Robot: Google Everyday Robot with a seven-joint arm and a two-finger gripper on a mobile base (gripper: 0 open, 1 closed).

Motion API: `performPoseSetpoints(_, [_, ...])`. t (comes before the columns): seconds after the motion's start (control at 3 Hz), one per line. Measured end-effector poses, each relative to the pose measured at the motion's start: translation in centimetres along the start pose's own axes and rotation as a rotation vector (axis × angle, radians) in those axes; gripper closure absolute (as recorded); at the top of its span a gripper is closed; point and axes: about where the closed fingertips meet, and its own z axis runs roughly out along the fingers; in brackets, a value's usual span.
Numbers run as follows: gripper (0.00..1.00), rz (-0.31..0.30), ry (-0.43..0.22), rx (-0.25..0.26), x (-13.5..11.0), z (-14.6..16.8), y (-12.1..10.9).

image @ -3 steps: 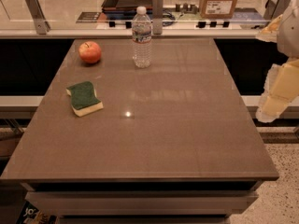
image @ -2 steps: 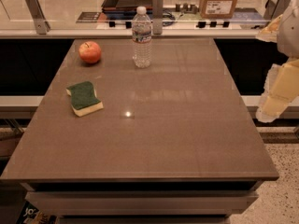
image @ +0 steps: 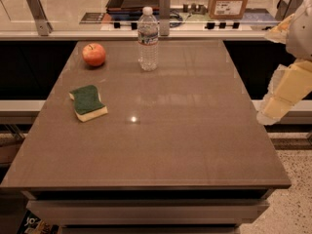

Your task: Pick apple

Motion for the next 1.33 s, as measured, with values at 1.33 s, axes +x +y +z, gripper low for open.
performPoseSetpoints(1.33, [0.0, 0.296, -0.499, 0.178, -5.3, 3.8, 1.6])
